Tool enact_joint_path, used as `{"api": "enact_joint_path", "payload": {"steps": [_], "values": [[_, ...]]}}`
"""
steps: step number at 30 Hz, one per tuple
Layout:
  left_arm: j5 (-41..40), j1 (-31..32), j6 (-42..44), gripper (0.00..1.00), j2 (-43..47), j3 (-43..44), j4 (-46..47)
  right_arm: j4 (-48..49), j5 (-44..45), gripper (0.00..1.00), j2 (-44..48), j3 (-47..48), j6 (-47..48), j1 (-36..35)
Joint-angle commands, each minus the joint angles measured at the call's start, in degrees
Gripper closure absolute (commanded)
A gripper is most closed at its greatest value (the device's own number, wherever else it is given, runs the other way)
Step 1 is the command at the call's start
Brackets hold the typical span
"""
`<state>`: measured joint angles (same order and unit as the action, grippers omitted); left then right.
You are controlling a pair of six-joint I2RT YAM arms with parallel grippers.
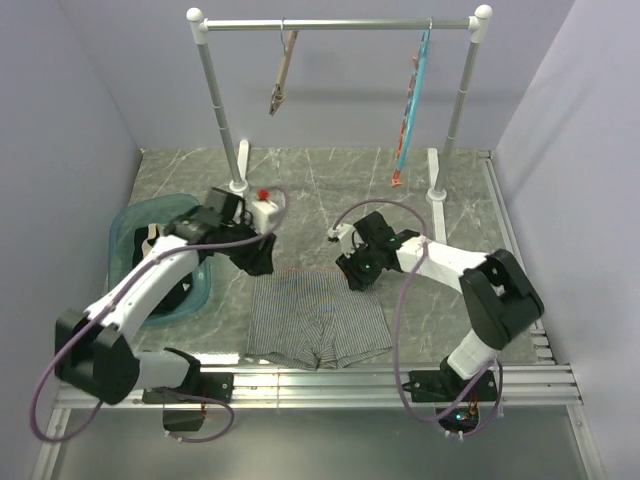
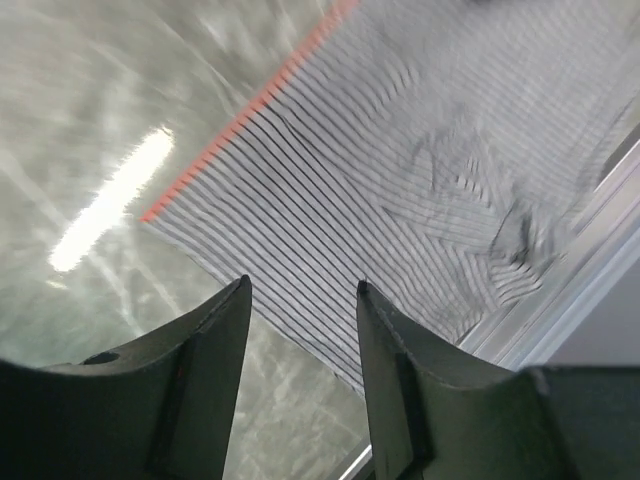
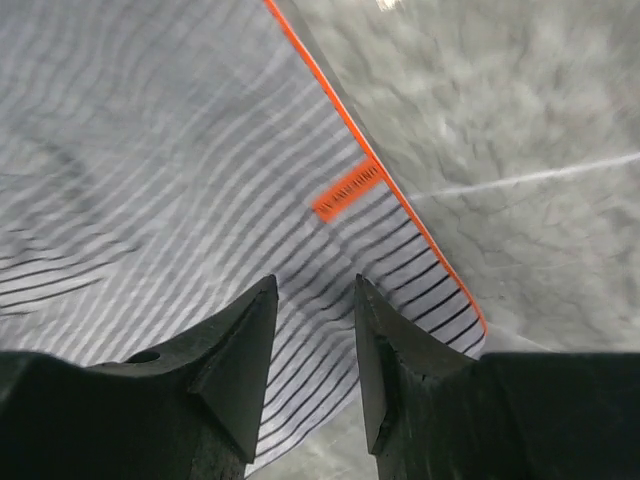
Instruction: Clip the underwear to the hanger
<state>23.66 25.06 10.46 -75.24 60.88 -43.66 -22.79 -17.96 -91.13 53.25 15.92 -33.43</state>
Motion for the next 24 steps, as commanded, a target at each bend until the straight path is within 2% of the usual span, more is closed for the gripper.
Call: {"api": "enact_joint_path", "payload": {"steps": [1, 2, 5, 6, 7, 9, 10, 12, 14, 19, 24], "values": [[10.8, -6.1, -3.4, 0.47, 7.9, 1.3, 5.9, 1.7, 3.2, 0.56, -3.2, 0.0, -1.8, 1.3], [10.4, -6.4, -4.8, 0.47, 11.2, 1.0, 7.6, 1.3, 3.1, 0.55, -3.3, 0.1, -1.3, 2.0], [6.8, -6.5, -12.5, 0.38, 17.8, 0.0, 16.6, 0.5, 3.3, 0.51, -1.9, 0.0, 0.7, 2.1], [3.5, -6.5, -16.1, 0.3, 19.3, -0.1, 19.5, 0.2, 2.4, 0.49, -1.2, 0.4, 0.8, 2.1], [1.6, -6.5, -18.0, 0.25, 21.9, -0.1, 24.9, 0.3, 1.8, 0.47, 1.5, 0.3, 0.7, 2.1], [-1.6, -6.5, -22.2, 0.15, 23.4, 0.3, 29.8, 0.1, -1.8, 0.4, 4.4, 0.4, 0.3, 2.0], [-4.5, -6.5, -22.9, 0.13, 23.4, 1.7, 31.3, -0.4, -2.8, 0.38, 7.0, 0.7, 0.0, 1.7], [-7.2, -6.3, -24.6, 0.11, 22.0, 4.1, 32.9, -1.5, -4.5, 0.29, 10.1, 2.3, -0.3, 1.1], [-13.3, -6.0, -25.3, 0.11, 17.9, 9.1, 32.5, -2.9, -5.1, 0.28, 11.8, 3.3, -1.2, 1.0], [-18.7, -4.8, -24.5, 0.15, 4.8, 24.9, 25.9, -6.1, -6.6, 0.28, 16.9, 6.7, -2.4, 1.0], [-23.0, -2.6, -23.5, 0.14, -0.2, 30.4, 27.0, -7.4, -7.4, 0.27, 20.8, 9.0, -4.5, 1.1]]}}
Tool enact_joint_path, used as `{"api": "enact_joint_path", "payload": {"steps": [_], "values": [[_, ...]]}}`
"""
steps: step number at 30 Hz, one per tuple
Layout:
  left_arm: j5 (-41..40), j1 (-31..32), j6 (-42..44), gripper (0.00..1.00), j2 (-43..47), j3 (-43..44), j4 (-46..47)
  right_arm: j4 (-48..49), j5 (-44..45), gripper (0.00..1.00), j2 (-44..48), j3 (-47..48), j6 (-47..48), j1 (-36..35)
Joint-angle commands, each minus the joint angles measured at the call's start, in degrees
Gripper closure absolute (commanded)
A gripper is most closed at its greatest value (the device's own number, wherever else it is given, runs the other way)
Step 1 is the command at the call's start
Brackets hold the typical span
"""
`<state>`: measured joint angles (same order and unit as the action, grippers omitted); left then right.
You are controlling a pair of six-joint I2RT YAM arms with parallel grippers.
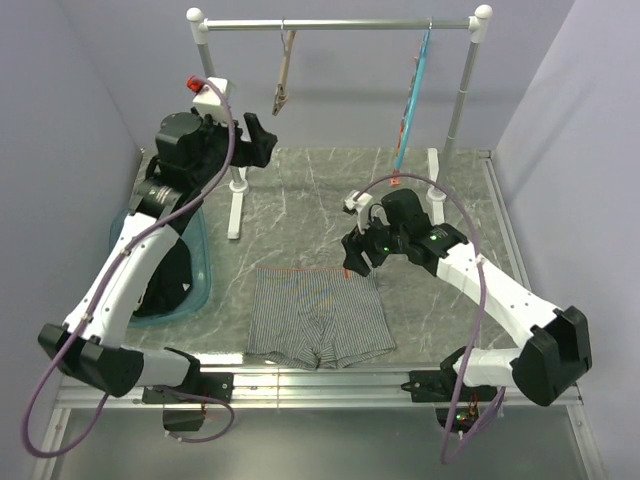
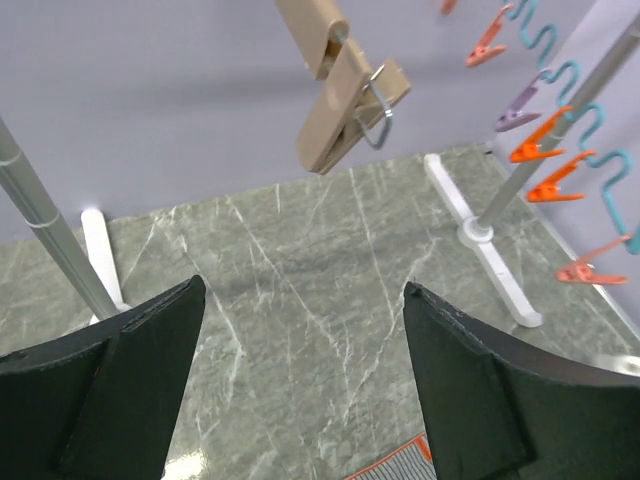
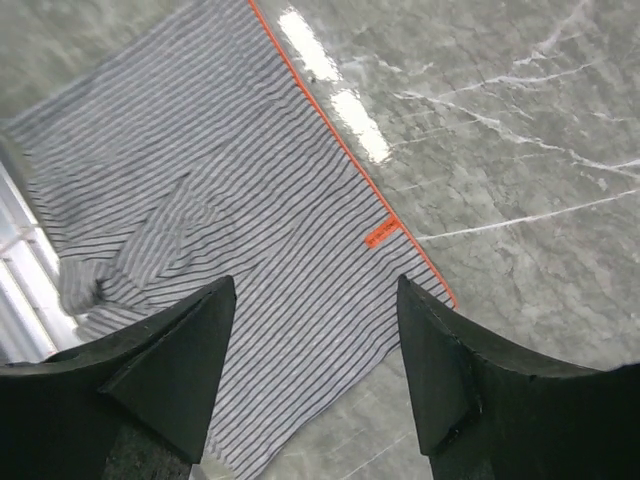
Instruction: Clip the underwear to the hanger
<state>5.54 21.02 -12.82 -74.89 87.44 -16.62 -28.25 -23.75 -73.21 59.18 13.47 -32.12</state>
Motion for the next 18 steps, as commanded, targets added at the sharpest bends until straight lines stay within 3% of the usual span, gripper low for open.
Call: {"api": "enact_joint_path", "payload": {"steps": [1, 8, 12, 18], "values": [[-5.1, 1.7, -0.3, 0.13, -1.6, 4.5, 0.6, -2.0, -2.0, 0.27, 4.3, 3.2, -2.5, -0.3], [0.7, 1.7, -3.3, 0.24, -2.5, 3.2, 7.0, -4.4, -3.1, 0.27, 5.4, 5.5, -3.5, 0.7], [3.7, 1.7, -4.1, 0.25, -2.5, 2.6, 10.4, -4.1, -3.1, 0.27, 6.0, 5.3, -3.4, 1.3], [2.0, 1.7, -4.4, 0.35, -5.0, 7.0, 10.8, -4.6, -3.1, 0.27, 6.3, 5.5, -2.8, 2.4]]}}
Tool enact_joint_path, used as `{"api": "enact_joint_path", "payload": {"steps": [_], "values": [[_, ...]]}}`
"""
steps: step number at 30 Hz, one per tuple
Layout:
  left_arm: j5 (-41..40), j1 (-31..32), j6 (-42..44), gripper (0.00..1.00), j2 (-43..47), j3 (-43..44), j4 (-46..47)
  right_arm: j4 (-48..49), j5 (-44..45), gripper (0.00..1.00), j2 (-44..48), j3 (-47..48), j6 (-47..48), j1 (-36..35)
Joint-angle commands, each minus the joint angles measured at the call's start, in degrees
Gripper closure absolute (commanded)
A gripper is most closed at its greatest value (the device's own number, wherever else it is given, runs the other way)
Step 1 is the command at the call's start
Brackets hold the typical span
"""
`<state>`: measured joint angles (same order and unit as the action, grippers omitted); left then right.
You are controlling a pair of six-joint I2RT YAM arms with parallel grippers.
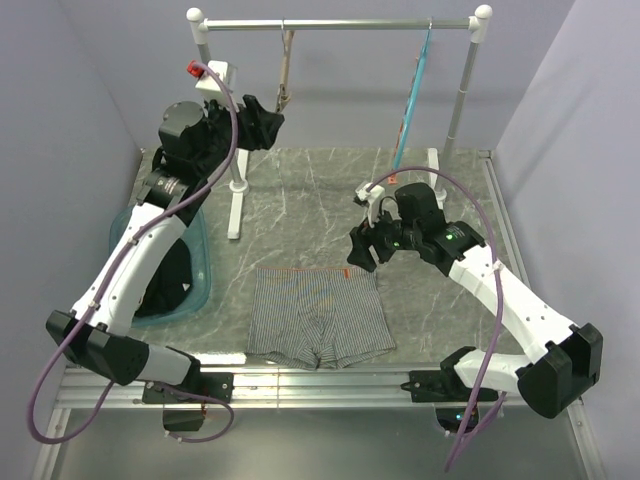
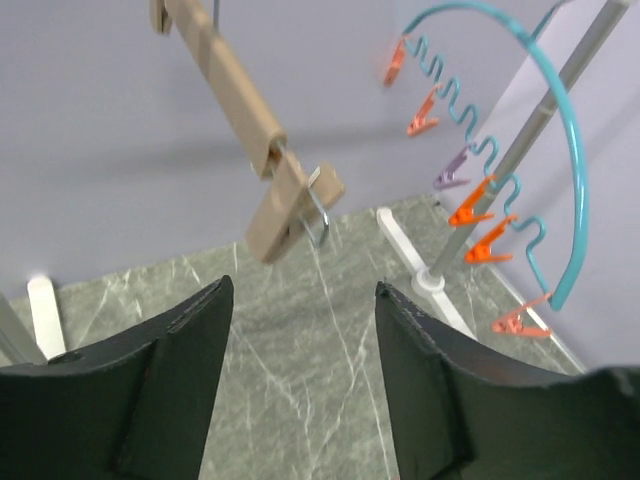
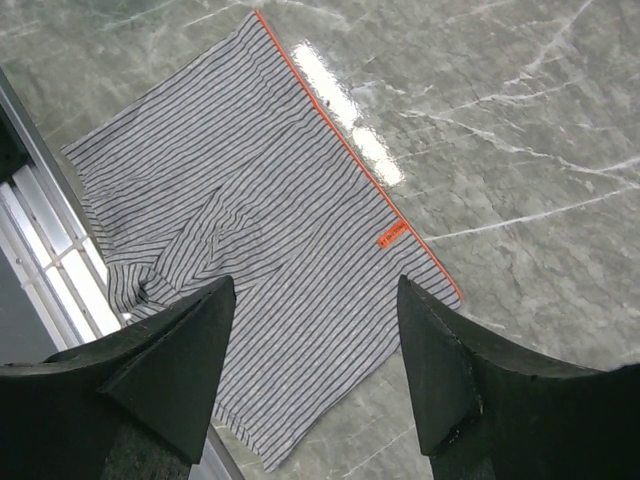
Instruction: Clip the underwear to the hanger
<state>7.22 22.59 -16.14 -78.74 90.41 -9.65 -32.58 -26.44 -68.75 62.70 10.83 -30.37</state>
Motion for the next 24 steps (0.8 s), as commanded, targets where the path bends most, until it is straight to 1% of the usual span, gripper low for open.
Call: {"api": "enact_joint_path", "payload": {"steps": [1, 2, 6, 11, 15, 18, 20, 24], "values": [[0.2, 0.2, -1.0, 0.36, -2.0, 4.6, 4.1, -0.4, -0.5, 0.27, 2.0, 1.9, -0.1, 0.9], [-0.4, 0.2, -0.9, 0.39, -2.6, 5.2, 4.3, -0.4, -0.6, 0.27, 2.0, 1.9, -0.1, 1.0], [-0.5, 0.2, -1.9, 0.41, -5.7, 8.5, 4.4, -0.1, -1.0, 0.27, 2.3, 1.6, -0.6, 1.2], [-0.5, 0.2, -2.3, 0.4, -7.6, 10.6, 5.4, -0.1, -1.2, 0.27, 2.2, 1.6, -0.6, 1.4], [-3.7, 0.2, -1.4, 0.37, -10.7, 15.0, 4.7, 0.3, -1.3, 0.27, 2.1, 1.6, -1.1, 1.4], [-4.1, 0.2, -0.8, 0.38, -13.3, 17.9, 3.0, 0.3, -1.4, 0.27, 2.0, 1.4, -1.1, 1.5], [-5.3, 0.2, -0.6, 0.38, -14.3, 18.8, 1.7, 0.2, -1.4, 0.27, 2.0, 1.4, -1.0, 1.5], [-6.4, 0.0, 0.2, 0.39, -15.6, 18.9, 2.7, 0.1, -1.5, 0.27, 2.0, 1.1, -1.1, 1.6]]}}
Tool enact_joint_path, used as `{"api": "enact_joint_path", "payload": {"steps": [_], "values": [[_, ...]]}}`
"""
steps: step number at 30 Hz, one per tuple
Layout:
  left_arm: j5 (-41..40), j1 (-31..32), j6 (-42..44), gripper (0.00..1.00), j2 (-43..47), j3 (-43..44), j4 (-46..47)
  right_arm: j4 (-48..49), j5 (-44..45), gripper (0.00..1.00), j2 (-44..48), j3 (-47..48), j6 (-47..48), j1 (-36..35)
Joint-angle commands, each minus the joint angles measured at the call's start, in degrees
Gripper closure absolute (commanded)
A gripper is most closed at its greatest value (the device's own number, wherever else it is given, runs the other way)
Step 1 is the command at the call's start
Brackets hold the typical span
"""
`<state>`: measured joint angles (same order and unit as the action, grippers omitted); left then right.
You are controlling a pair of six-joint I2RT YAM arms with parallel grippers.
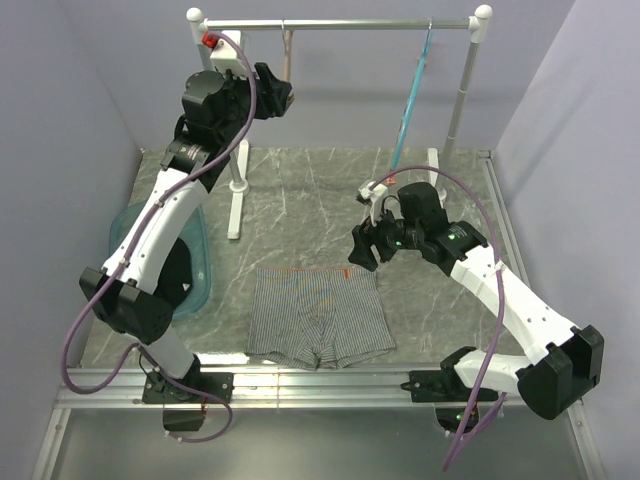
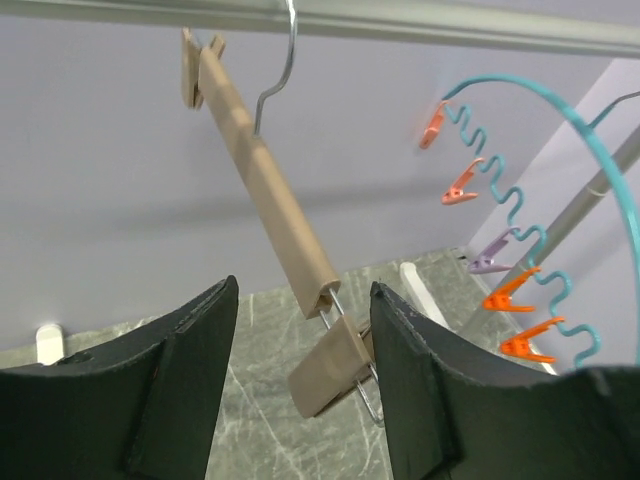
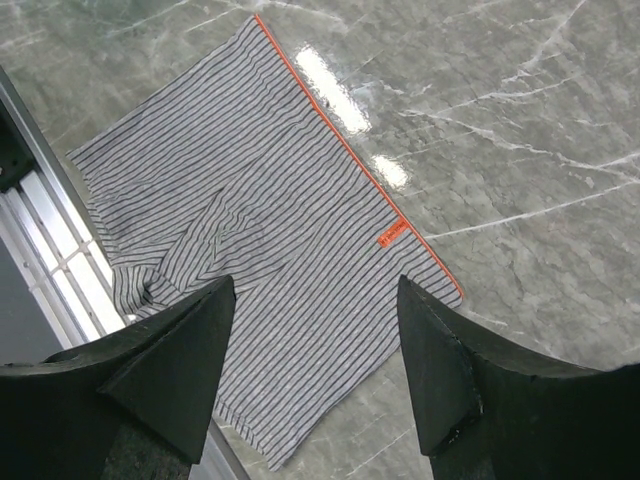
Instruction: Clip the underwear to the hanger
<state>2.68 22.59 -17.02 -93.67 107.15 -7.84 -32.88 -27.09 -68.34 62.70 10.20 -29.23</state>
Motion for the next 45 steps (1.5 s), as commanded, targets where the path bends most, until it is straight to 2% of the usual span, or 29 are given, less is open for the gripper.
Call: {"api": "enact_joint_path", "payload": {"steps": [1, 8, 15, 18, 22, 24, 31, 37, 42, 45], "values": [[-2.1, 0.0, 1.4, 0.39, -0.9, 2.5, 0.9, 0.5, -0.9, 0.27, 1.6, 1.0, -0.4, 0.6], [-2.5, -0.2, 2.6, 0.41, -5.5, 8.8, -3.9, 0.4, -0.8, 0.27, 2.1, 0.6, -0.4, 0.7], [-2.5, -0.3, 3.7, 0.44, -7.8, 10.4, -5.3, 0.8, -0.9, 0.27, 2.5, 0.0, -0.5, 0.9], [-2.5, -0.9, 3.1, 0.49, -8.7, 10.9, -5.7, 0.7, -0.9, 0.27, 2.8, -0.2, -0.5, 1.0], [-2.5, -1.1, 3.2, 0.64, -9.1, 11.1, -4.8, 0.6, -0.9, 0.27, 3.1, -0.6, -0.4, 1.2], [-2.6, -1.1, 3.0, 0.67, -9.3, 11.5, -4.6, 0.5, -1.0, 0.28, 3.3, -0.7, -0.4, 1.1], [-2.3, -1.1, 4.1, 0.98, -8.0, 12.0, -1.1, 0.7, -0.9, 0.28, 3.6, -1.3, -0.5, 1.4], [-1.6, -1.1, 7.3, 1.0, -5.3, 10.4, 4.6, 1.0, -0.8, 0.28, 3.4, -1.4, -0.5, 1.4], [0.4, -1.1, 8.7, 1.0, -3.3, 9.7, 4.2, 1.0, -0.9, 0.28, 3.3, -1.5, -0.6, 1.5], [2.5, -0.9, 8.8, 1.0, -0.5, 5.5, 3.0, 1.3, -0.6, 0.28, 3.3, -1.2, -1.1, 1.8]]}}
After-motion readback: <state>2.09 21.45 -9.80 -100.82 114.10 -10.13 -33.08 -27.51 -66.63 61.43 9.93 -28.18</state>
